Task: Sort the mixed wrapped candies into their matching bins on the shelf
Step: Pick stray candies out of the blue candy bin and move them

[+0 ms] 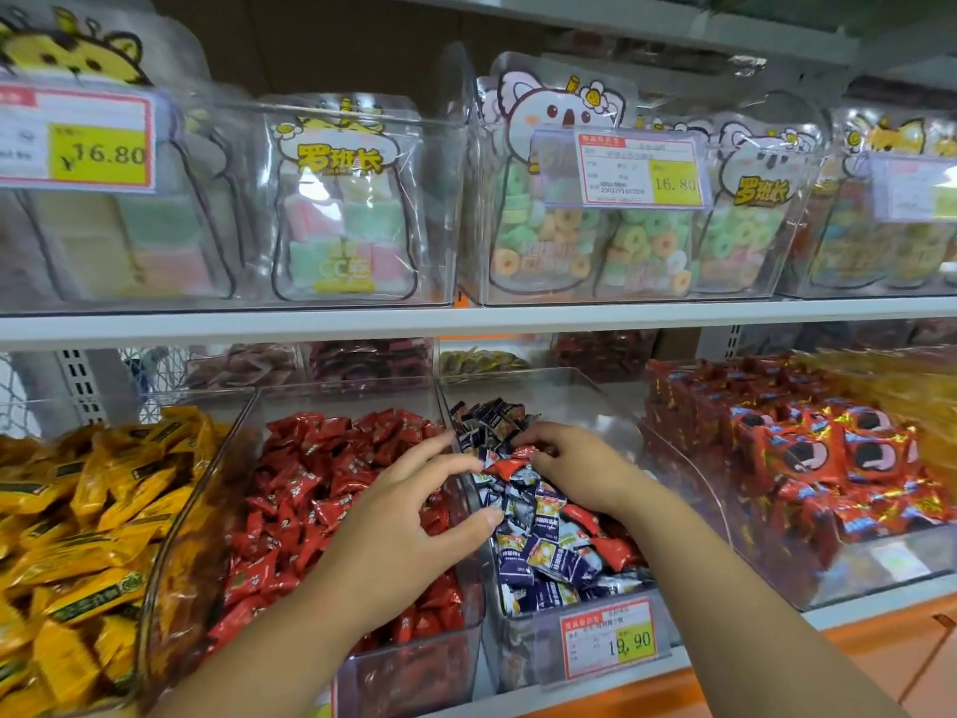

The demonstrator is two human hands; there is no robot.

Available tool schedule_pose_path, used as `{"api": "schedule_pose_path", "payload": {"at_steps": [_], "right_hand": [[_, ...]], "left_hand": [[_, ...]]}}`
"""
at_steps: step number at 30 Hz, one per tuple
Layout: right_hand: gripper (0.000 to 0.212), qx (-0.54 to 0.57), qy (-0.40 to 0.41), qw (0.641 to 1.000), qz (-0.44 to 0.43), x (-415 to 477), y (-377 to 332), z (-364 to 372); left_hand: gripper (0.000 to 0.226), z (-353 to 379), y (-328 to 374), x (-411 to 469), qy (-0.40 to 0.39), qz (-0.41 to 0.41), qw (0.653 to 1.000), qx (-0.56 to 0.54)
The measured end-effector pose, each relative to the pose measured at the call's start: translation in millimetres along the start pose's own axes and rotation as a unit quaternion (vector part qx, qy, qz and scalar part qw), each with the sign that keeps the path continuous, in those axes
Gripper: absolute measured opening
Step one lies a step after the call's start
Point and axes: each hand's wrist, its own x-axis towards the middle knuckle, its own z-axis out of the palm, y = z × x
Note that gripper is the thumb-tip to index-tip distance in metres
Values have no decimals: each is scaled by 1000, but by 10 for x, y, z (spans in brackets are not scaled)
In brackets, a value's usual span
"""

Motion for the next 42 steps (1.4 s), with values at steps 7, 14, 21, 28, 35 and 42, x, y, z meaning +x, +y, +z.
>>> {"api": "schedule_pose_path", "payload": {"at_steps": [7, 14, 21, 28, 35, 42], "right_hand": [[21, 29, -7, 999, 16, -13, 110, -29], [21, 103, 102, 989, 16, -112, 126, -180], [21, 92, 113, 989, 32, -100, 126, -178], [26, 52, 93, 994, 40, -61, 170, -18], [22, 50, 137, 988, 51, -71, 161, -20], [26, 101, 188, 977, 20, -103, -5, -194]], "left_hand": [[44, -10, 17, -5, -4, -2, 1000, 6], [58, -42, 48, -83, -16, 11, 998, 55], [52, -88, 32, -167, -38, 25, 995, 90], [51, -92, 23, -143, -35, 27, 996, 73], [58, -84, -3, -127, -27, 31, 998, 54], [62, -80, -6, -127, -24, 27, 998, 54]]}}
